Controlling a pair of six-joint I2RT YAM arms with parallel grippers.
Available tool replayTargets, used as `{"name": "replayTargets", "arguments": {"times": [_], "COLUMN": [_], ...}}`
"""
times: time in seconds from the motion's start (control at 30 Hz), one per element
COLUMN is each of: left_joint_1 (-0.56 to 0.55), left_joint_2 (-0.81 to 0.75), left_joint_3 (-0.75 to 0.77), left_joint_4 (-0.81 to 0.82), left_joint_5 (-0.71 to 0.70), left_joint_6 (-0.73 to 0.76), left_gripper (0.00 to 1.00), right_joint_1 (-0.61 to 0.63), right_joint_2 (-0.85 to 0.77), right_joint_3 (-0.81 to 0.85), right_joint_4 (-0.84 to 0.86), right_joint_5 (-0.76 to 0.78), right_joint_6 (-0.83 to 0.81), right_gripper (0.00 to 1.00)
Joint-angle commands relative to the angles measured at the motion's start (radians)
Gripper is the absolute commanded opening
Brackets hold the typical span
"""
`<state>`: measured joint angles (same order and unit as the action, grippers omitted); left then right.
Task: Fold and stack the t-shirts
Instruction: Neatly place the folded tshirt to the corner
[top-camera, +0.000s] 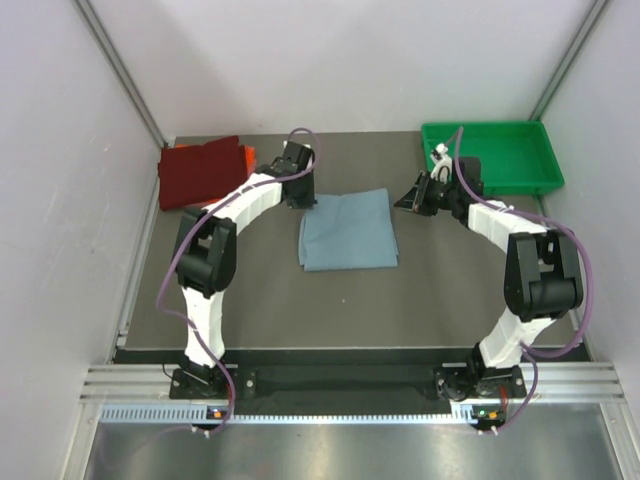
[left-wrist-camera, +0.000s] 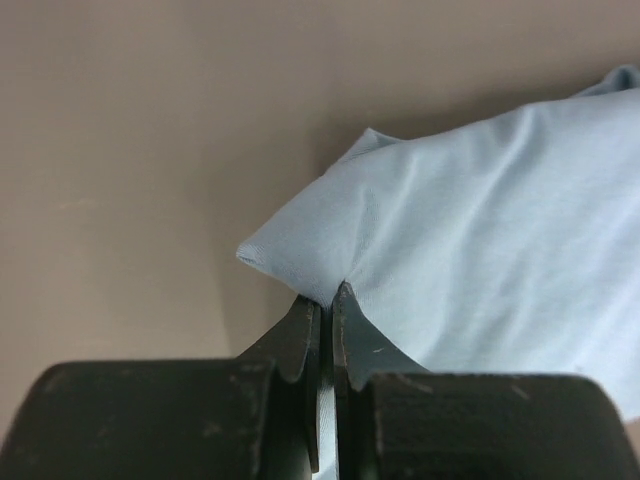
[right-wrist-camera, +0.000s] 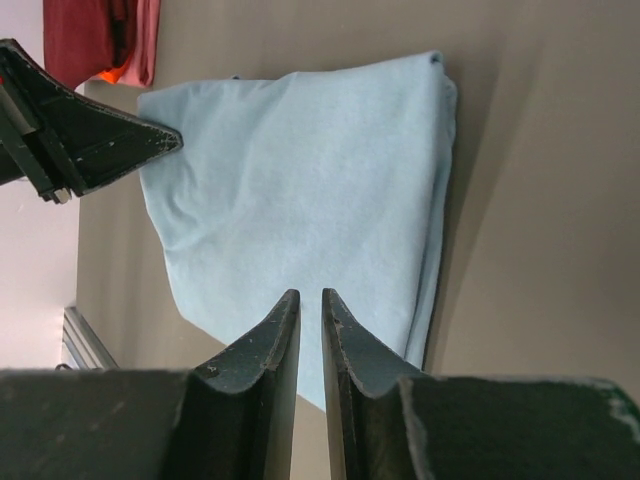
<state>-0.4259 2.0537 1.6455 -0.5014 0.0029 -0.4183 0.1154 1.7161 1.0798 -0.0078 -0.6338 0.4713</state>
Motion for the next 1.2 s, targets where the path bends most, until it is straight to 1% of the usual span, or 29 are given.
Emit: {"name": "replayTargets", "arguments": {"times": [0.0,0.1,0.17,0.27,0.37,0.47,0.57,0.7,0.73,0.87,1.03,1.17], "left_joint_1": [-0.008,-0.014,-0.023,-0.037,-0.047,-0.06,-0.068,-0.066,-0.066,-0.048,0.021,0.094], "left_joint_2": [-0.043,-0.059,-0.06,-0.037,-0.007,0.016,0.014,0.01,0.01,-0.001,-0.027,-0.047], "left_joint_3": [0.037,0.054,0.08,0.132,0.187,0.23,0.228,0.217,0.217,0.24,0.27,0.286], "left_joint_4": [-0.061,-0.058,-0.069,-0.127,-0.196,-0.246,-0.249,-0.235,-0.235,-0.239,-0.253,-0.233], "left_joint_5": [-0.159,-0.185,-0.23,-0.311,-0.363,-0.392,-0.409,-0.431,-0.46,-0.504,-0.501,-0.5], "left_joint_6": [0.019,0.01,0.006,-0.008,-0.022,-0.025,-0.019,0.033,0.074,0.19,0.309,0.384], "left_gripper": [0.0,0.0,0.0,0.0,0.0,0.0,0.0,0.0,0.0,0.0,0.0,0.0], "right_joint_1": [0.012,0.013,0.012,0.012,0.012,0.012,0.012,0.012,0.013,0.015,0.021,0.032], "right_joint_2": [-0.046,-0.044,-0.042,-0.041,-0.044,-0.05,-0.052,-0.059,-0.062,-0.085,-0.102,-0.098], "right_joint_3": [0.014,0.006,0.006,0.012,0.015,0.019,0.023,0.025,0.02,-0.003,-0.05,-0.064], "right_joint_4": [0.025,0.023,0.019,0.011,0.011,-0.018,-0.024,-0.032,-0.029,-0.008,0.081,0.111], "right_joint_5": [-0.003,0.002,0.006,0.008,0.013,0.02,0.02,0.022,0.022,0.023,0.014,0.003], "right_joint_6": [-0.013,-0.017,-0.025,-0.028,-0.034,-0.036,-0.037,-0.04,-0.037,-0.028,0.006,0.023], "right_gripper": [0.15,0.15,0.15,0.15,0.15,0.15,0.15,0.15,0.15,0.15,0.15,0.15]}}
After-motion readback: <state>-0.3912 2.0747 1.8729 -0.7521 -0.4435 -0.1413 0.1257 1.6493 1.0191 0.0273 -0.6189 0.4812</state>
